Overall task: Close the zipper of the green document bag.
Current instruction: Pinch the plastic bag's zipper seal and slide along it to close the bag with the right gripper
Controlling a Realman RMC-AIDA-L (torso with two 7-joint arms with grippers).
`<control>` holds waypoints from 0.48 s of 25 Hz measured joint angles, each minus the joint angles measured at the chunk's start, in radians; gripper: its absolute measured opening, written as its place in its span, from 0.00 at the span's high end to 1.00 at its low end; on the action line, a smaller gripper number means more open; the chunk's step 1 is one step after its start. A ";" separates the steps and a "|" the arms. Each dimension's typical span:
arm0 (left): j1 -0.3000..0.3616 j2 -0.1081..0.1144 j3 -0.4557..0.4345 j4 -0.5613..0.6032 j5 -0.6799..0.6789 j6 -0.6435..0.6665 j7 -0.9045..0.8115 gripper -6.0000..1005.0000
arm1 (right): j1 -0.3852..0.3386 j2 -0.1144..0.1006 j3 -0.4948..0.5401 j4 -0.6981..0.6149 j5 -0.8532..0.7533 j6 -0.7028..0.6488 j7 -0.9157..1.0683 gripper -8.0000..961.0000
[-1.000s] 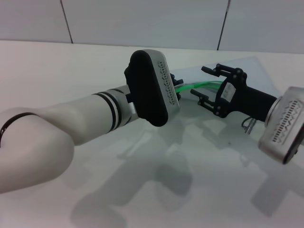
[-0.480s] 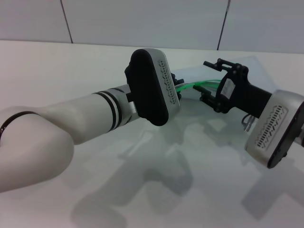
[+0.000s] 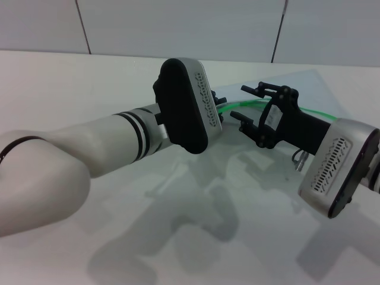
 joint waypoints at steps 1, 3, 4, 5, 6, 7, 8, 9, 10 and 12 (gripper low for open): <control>0.000 0.000 -0.001 0.000 0.000 0.000 0.000 0.94 | 0.000 0.000 0.000 0.000 0.000 0.000 0.002 0.43; 0.000 0.000 -0.002 0.000 0.000 0.000 0.001 0.94 | 0.000 0.001 0.000 0.000 -0.001 0.001 0.011 0.43; 0.000 0.000 -0.002 0.000 0.000 0.000 0.001 0.94 | 0.000 0.001 0.000 0.000 -0.002 0.001 0.018 0.44; 0.000 0.000 -0.002 0.000 0.000 0.000 0.001 0.94 | 0.001 0.001 -0.001 -0.001 -0.006 0.001 0.028 0.45; 0.000 0.000 -0.002 0.000 0.000 0.000 0.001 0.94 | 0.003 0.001 -0.001 -0.001 -0.013 0.001 0.038 0.47; 0.000 0.000 -0.002 0.000 0.000 0.000 0.001 0.94 | 0.005 0.001 -0.001 -0.001 -0.025 0.002 0.052 0.48; 0.000 0.000 -0.002 0.000 0.000 0.000 0.001 0.94 | 0.007 0.001 -0.001 -0.001 -0.039 0.002 0.068 0.49; 0.000 0.000 -0.002 0.000 0.000 0.000 0.002 0.94 | 0.008 0.001 0.000 -0.001 -0.057 0.002 0.085 0.50; 0.000 0.000 -0.002 0.000 0.000 0.000 0.004 0.94 | 0.010 0.001 0.001 -0.001 -0.069 0.002 0.099 0.51; 0.000 0.000 -0.002 0.000 0.000 0.000 0.006 0.94 | 0.012 0.001 0.004 -0.001 -0.085 0.002 0.118 0.53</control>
